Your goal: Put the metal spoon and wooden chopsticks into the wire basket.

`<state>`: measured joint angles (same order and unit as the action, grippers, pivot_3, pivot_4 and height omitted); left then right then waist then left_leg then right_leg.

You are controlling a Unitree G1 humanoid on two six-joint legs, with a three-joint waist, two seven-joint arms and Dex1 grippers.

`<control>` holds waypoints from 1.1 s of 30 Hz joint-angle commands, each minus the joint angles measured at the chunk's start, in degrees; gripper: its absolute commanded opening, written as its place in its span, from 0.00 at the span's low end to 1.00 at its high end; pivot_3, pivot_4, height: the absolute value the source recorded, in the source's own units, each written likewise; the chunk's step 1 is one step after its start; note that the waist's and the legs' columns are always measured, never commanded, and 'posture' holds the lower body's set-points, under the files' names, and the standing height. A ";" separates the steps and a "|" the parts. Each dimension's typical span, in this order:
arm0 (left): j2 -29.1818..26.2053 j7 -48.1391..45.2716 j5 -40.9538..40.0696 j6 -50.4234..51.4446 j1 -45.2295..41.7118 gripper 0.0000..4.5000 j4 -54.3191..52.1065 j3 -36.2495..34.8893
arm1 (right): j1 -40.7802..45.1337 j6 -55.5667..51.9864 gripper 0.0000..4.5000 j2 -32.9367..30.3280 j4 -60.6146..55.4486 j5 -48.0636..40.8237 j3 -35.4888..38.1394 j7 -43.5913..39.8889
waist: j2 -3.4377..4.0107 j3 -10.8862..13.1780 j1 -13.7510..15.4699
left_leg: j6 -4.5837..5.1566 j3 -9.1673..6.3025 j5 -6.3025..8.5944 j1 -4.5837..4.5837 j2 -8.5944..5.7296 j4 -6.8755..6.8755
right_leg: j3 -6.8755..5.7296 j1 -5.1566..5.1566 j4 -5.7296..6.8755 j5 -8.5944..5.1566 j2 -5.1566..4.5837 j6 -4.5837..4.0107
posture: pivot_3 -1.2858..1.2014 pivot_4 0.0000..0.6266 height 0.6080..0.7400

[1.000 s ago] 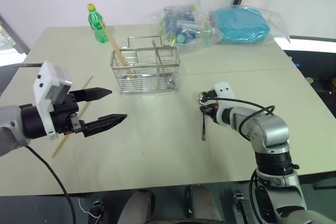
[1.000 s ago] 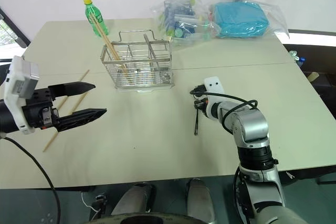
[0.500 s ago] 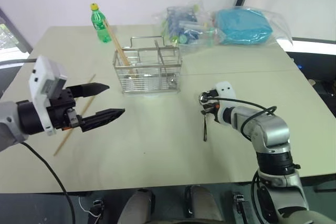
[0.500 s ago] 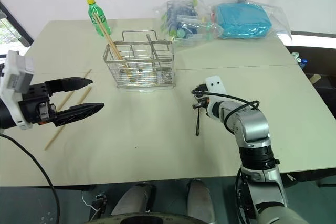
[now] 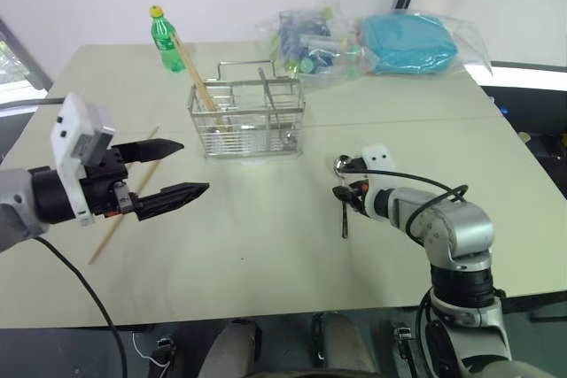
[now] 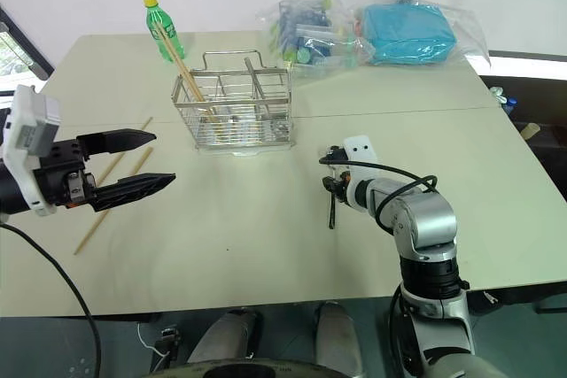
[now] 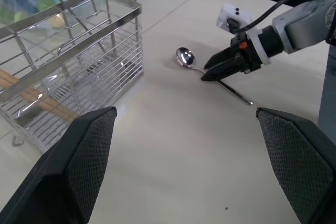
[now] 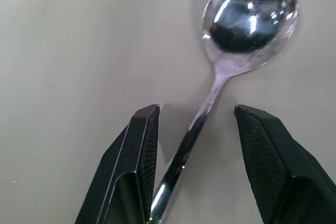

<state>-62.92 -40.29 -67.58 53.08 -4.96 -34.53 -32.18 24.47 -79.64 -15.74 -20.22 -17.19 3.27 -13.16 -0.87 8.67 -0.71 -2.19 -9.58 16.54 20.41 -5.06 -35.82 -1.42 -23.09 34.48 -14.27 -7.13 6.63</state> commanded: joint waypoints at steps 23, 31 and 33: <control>0.97 2.01 0.86 -1.16 -5.60 1.00 2.50 0.69 | 12.13 19.65 0.01 -7.43 13.13 1.28 6.18 -1.98 | 0.10 0.04 0.14 | -0.02 0.03 -0.02 0.05 -0.08 -0.13 | 0.04 0.00 0.03 0.03 -0.03 -0.02 | 0.52 0.24 0.68; 2.95 4.68 2.20 -2.13 -11.45 1.00 5.21 3.50 | 28.10 39.94 0.01 -3.44 24.63 -0.15 6.72 -5.22 | 0.04 0.01 -0.67 | -0.31 0.12 -0.18 -0.06 0.04 0.23 | 0.09 -0.19 0.25 0.06 0.14 -0.01 | 0.52 0.24 0.68; 3.66 5.81 2.35 -2.25 -13.44 1.00 6.62 3.84 | 31.79 43.06 0.01 0.69 27.38 -1.49 6.98 -4.93 | 0.03 0.00 -0.71 | -0.44 0.11 -0.26 -0.04 0.06 0.24 | 0.13 -0.25 0.34 0.06 0.15 -0.01 | 0.52 0.24 0.68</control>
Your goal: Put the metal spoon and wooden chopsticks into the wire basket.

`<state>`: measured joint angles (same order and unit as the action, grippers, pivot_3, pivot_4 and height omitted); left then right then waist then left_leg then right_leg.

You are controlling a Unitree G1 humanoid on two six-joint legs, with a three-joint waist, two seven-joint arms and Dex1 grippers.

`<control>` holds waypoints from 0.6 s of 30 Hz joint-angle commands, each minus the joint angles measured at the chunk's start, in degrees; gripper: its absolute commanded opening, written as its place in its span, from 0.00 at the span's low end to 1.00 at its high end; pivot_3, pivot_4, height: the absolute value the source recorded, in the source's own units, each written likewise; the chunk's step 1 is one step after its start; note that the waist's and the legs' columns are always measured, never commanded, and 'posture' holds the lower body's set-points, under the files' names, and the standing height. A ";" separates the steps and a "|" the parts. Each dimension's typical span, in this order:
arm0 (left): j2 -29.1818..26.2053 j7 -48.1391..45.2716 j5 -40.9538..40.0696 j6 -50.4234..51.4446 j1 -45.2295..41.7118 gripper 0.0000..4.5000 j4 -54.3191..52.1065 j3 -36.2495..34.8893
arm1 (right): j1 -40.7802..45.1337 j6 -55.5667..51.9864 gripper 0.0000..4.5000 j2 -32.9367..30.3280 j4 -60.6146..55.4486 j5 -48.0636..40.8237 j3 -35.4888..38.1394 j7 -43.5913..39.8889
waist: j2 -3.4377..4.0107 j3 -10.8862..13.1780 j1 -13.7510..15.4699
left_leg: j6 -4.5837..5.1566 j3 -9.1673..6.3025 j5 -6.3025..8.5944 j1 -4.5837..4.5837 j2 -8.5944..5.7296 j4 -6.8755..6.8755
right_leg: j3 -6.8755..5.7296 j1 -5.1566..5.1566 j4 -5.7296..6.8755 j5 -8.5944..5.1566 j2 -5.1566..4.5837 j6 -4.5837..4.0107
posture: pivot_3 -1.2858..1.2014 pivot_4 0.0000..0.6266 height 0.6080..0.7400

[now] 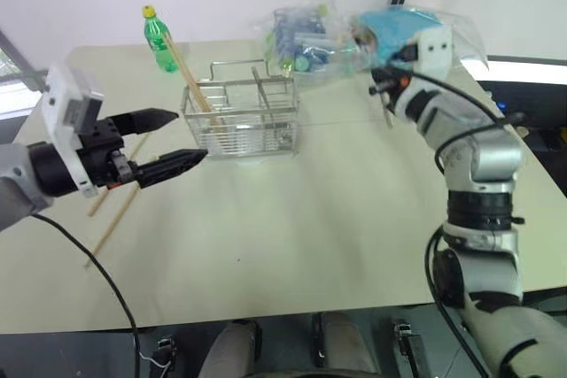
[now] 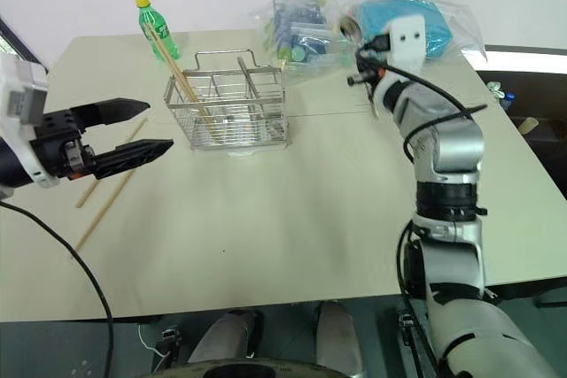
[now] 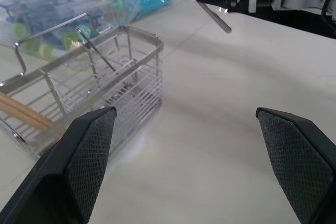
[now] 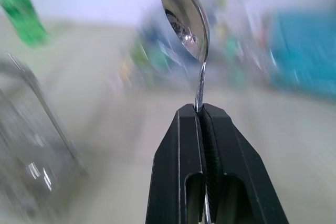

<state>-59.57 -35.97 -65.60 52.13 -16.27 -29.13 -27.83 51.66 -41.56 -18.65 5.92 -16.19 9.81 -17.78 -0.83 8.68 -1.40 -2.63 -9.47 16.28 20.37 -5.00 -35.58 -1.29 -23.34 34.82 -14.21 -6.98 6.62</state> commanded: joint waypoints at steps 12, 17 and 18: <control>2.13 7.12 -0.94 -0.21 -3.08 1.00 -0.66 -2.75 | 15.97 24.82 0.01 18.85 23.40 -3.66 0.39 0.46 | -0.10 -0.03 0.25 | -0.18 -0.10 -0.10 0.05 -0.04 -0.04 | 0.18 -0.09 0.32 0.00 -0.01 0.00 | 0.52 0.24 0.68; 1.11 9.52 -3.32 0.85 -2.07 1.00 -2.22 -5.46 | 13.59 31.43 0.01 22.03 29.03 -3.65 -0.17 -1.60 | -0.18 -0.08 -0.70 | -0.20 -0.05 -0.11 0.05 -0.04 0.01 | 0.35 -0.22 0.41 0.00 0.07 0.00 | 0.52 0.24 0.68; 0.92 9.81 -3.69 1.08 -1.83 1.00 -2.46 -5.89 | 13.12 32.20 0.01 22.46 29.85 -3.67 -0.18 -1.91 | -0.18 -0.08 -0.98 | -0.22 -0.06 -0.12 0.04 -0.03 0.03 | 0.35 -0.21 0.42 0.00 0.07 0.00 | 0.52 0.24 0.68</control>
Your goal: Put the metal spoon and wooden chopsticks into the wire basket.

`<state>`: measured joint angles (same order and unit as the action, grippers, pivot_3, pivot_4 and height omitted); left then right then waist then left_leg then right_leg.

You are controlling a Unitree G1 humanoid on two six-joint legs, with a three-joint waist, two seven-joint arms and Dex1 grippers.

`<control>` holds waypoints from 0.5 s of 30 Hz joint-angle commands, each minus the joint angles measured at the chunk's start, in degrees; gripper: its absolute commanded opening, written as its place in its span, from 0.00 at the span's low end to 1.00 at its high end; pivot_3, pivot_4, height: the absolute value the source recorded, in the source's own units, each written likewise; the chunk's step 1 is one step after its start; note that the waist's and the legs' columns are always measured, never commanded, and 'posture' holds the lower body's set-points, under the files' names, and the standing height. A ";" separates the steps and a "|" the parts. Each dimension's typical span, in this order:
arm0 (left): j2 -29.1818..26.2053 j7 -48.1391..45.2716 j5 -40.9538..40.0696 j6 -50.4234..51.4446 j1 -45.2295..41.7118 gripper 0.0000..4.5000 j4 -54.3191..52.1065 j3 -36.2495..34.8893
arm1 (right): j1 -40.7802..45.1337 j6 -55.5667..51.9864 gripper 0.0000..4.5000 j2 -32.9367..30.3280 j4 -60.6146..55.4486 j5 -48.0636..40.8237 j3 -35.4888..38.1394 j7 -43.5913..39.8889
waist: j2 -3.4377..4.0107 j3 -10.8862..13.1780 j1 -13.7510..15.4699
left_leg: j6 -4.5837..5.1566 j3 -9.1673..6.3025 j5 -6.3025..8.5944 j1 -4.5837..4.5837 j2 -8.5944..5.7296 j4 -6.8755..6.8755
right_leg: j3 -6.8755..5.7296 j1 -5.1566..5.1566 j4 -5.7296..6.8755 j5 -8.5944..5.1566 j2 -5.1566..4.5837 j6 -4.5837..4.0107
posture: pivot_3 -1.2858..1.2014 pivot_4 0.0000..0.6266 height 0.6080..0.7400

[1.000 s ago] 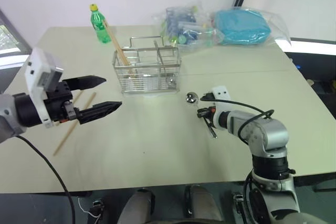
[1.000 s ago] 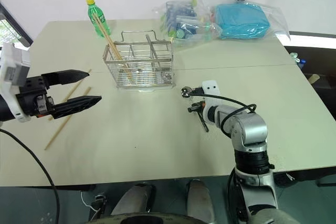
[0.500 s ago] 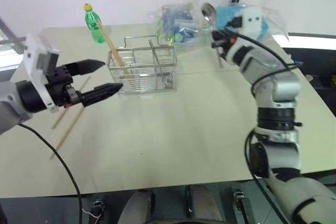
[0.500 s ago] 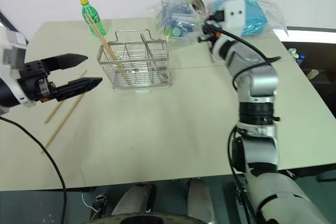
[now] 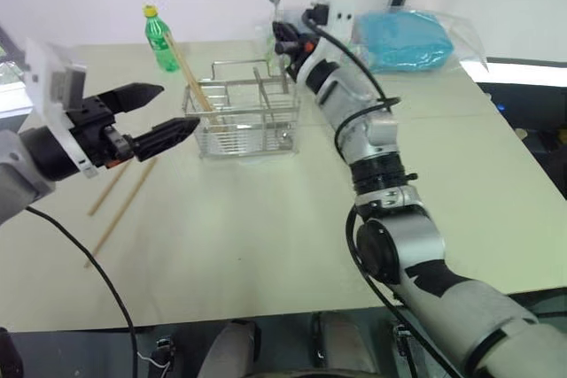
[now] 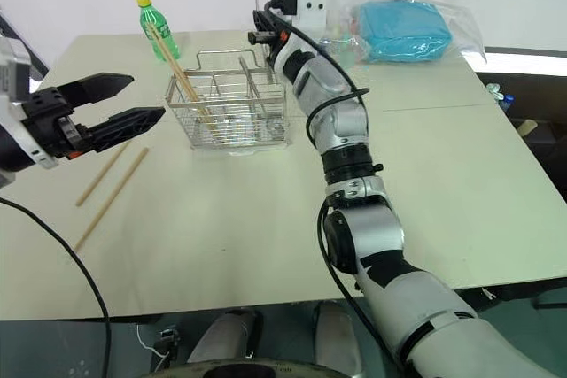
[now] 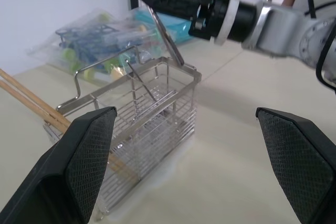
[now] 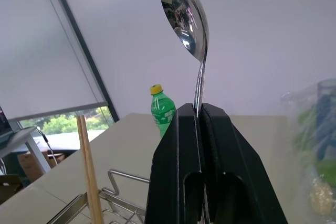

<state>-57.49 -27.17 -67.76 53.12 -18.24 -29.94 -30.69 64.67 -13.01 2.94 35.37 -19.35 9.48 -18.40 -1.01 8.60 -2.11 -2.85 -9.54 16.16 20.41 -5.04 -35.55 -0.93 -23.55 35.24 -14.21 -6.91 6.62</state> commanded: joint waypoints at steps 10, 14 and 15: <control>-1.58 1.99 -2.25 -0.13 2.56 1.00 -1.61 -4.36 | -2.89 4.39 0.87 1.00 -0.30 -0.23 0.25 -0.29 | 0.08 0.05 -0.48 | -0.01 0.05 -0.01 -0.03 0.00 0.02 | 0.14 -0.04 0.02 0.00 0.06 0.00 | 0.52 0.24 0.68; -0.67 2.07 -0.36 -0.81 4.23 1.00 -1.04 -3.54 | -3.40 1.24 0.99 -2.49 -4.97 -0.56 0.26 -0.85 | 0.10 0.06 -0.36 | -0.01 0.07 0.00 -0.01 0.00 0.01 | 0.19 -0.04 0.01 0.00 0.06 0.00 | 0.52 0.24 0.68; -0.61 2.36 0.70 -0.92 4.71 1.00 -0.69 -3.17 | -3.03 -0.03 0.99 -4.04 -6.59 -1.03 0.47 -1.54 | 0.10 0.06 -0.30 | -0.01 0.07 0.00 0.00 -0.01 0.01 | 0.20 -0.04 0.01 0.00 0.06 0.00 | 0.52 0.24 0.68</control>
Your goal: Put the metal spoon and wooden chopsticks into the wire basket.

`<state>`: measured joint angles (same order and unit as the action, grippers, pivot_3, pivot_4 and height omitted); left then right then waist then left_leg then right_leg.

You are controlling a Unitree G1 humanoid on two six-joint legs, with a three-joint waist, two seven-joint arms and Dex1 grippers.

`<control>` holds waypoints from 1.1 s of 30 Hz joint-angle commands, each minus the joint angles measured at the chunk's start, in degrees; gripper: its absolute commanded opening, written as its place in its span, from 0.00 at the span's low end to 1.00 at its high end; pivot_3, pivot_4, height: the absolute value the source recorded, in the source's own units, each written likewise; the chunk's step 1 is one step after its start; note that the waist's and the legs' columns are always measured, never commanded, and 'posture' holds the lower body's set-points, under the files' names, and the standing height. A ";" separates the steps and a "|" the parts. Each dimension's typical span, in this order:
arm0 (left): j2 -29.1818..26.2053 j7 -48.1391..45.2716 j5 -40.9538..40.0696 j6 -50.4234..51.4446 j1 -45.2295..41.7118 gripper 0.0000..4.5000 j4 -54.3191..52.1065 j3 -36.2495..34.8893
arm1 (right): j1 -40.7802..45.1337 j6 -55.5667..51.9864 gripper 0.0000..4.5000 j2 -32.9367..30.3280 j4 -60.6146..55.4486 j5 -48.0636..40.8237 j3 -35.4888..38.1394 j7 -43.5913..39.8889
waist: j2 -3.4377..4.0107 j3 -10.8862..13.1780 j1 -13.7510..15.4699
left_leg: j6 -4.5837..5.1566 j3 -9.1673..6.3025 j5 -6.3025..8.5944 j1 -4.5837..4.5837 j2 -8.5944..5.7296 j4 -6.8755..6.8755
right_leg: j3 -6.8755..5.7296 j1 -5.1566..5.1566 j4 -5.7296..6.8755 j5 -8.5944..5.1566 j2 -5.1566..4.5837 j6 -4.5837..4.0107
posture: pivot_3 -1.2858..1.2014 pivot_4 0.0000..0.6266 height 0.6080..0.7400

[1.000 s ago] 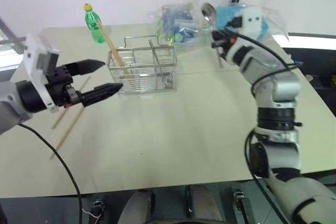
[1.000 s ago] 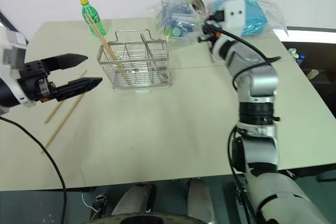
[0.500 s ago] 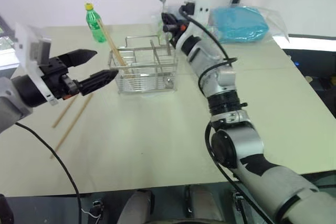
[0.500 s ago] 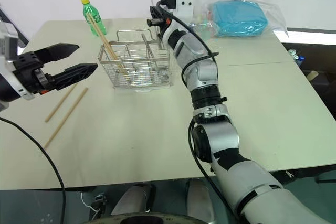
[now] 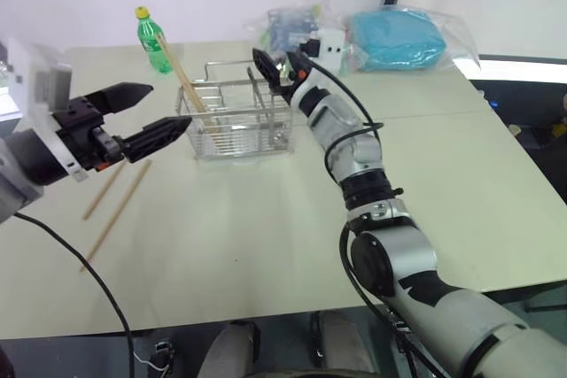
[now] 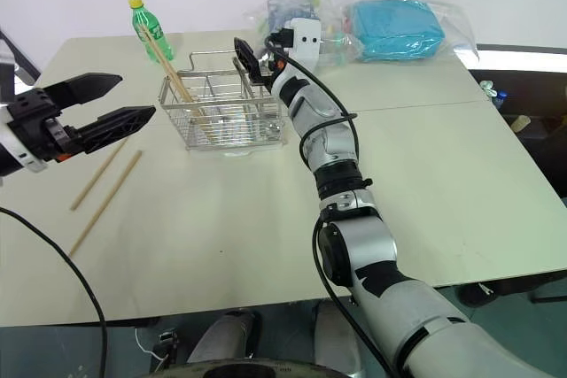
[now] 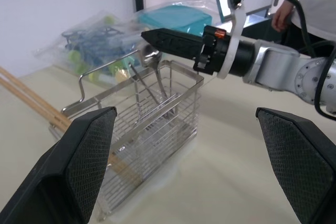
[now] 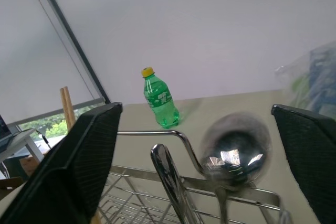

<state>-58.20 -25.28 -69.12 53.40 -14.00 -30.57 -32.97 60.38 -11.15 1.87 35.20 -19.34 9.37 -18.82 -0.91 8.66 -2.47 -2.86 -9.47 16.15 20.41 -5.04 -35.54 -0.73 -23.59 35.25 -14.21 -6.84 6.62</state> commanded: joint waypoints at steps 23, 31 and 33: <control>-5.27 -4.01 24.86 6.79 -3.90 1.00 24.47 15.53 | -27.97 -42.93 0.99 -48.26 -54.05 -27.09 -2.97 -44.16 | -0.24 -0.15 0.91 | 0.48 0.21 0.27 -0.03 0.03 -0.08 | 0.10 0.05 -0.18 -0.02 -0.06 0.04 | 0.52 0.24 0.68; -3.52 -10.49 33.72 3.30 -5.15 1.00 33.17 24.05 | -33.47 -45.53 0.99 -47.94 -58.52 -31.11 0.85 -38.05 | -0.31 -0.17 2.19 | 0.48 0.25 0.28 0.01 0.03 -0.24 | 0.12 0.09 -0.18 -0.01 -0.14 0.04 | 0.52 0.24 0.68; -2.26 -11.41 35.94 2.24 -5.77 1.00 35.93 26.00 | -34.64 -46.03 0.99 -48.20 -59.50 -32.07 1.70 -36.90 | -0.37 -0.21 2.56 | 0.48 0.23 0.29 0.01 0.01 -0.26 | 0.11 0.11 -0.18 -0.01 -0.16 0.04 | 0.52 0.24 0.68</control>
<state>-60.53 -35.65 -35.33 57.11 -18.76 4.16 -7.61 26.26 -56.93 -46.06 -22.20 -49.35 9.04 -56.63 -1.28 8.45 0.10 -2.37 -9.24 16.45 20.41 -5.03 -35.81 -0.62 -23.47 35.06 -14.22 -7.01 6.65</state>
